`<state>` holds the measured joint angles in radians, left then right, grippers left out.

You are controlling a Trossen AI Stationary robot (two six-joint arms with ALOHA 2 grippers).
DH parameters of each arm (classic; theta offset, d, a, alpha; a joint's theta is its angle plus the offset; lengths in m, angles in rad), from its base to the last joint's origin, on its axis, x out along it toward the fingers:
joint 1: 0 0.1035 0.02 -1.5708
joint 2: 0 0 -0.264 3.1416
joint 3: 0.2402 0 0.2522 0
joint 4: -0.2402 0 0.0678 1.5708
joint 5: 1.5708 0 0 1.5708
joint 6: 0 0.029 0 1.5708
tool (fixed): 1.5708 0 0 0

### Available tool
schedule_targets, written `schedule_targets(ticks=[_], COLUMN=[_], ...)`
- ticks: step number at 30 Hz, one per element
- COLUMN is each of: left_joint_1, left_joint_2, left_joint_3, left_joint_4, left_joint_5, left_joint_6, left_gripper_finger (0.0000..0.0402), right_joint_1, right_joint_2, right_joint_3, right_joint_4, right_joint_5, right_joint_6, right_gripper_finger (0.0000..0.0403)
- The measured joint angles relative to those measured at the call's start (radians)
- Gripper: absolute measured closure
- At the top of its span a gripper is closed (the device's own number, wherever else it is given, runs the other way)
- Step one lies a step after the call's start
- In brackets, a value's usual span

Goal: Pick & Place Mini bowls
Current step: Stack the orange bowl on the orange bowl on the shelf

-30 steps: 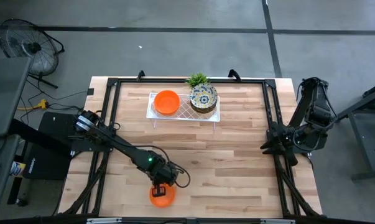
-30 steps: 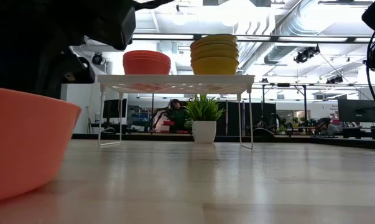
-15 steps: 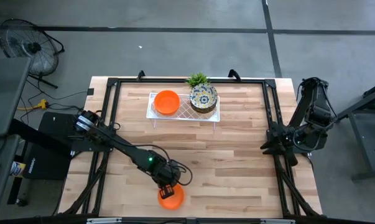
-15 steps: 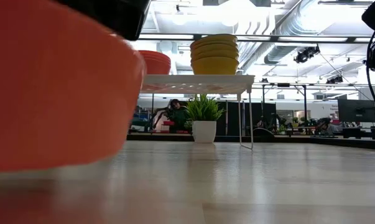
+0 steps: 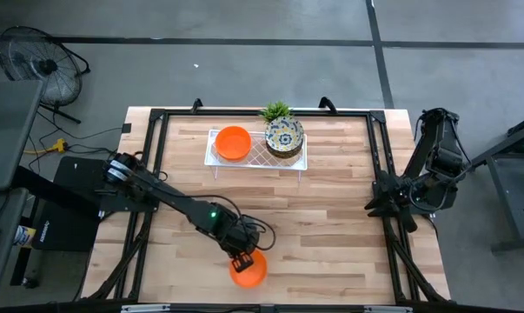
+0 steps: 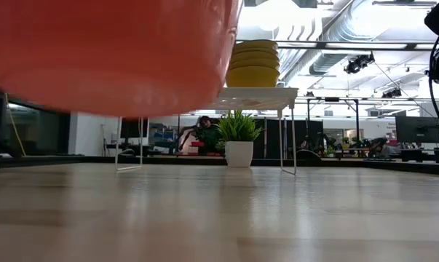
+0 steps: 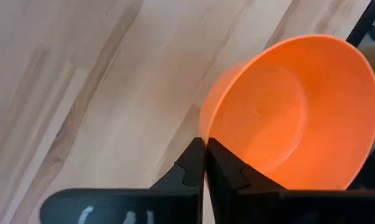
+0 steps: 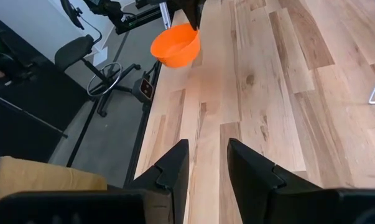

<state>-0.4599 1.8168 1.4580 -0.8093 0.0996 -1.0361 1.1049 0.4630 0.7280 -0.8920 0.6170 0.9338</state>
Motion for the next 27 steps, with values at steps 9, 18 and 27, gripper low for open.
schedule_targets(ticks=[9, 18, 27], left_joint_1=[0.035, 0.11, 0.301], left_joint_2=[-0.026, -0.079, -0.083], left_joint_3=[0.192, 0.427, 0.711], left_joint_4=[-0.232, -0.526, -0.767], left_joint_5=[-0.028, -0.158, -0.183], left_joint_6=[0.009, 0.037, 0.221], left_gripper_finger=[0.0401, 0.0401, 0.0401], right_joint_1=[0.0, 0.0, 0.0], right_joint_2=[0.0, 0.0, 0.0], right_joint_3=[0.0, 0.0, 0.0], right_joint_4=[-0.008, -0.01, -0.01], right_joint_5=[-0.021, -0.022, -0.022], right_joint_6=[0.0, 0.005, 0.007], right_gripper_finger=[0.0305, 0.0305, 0.0305])
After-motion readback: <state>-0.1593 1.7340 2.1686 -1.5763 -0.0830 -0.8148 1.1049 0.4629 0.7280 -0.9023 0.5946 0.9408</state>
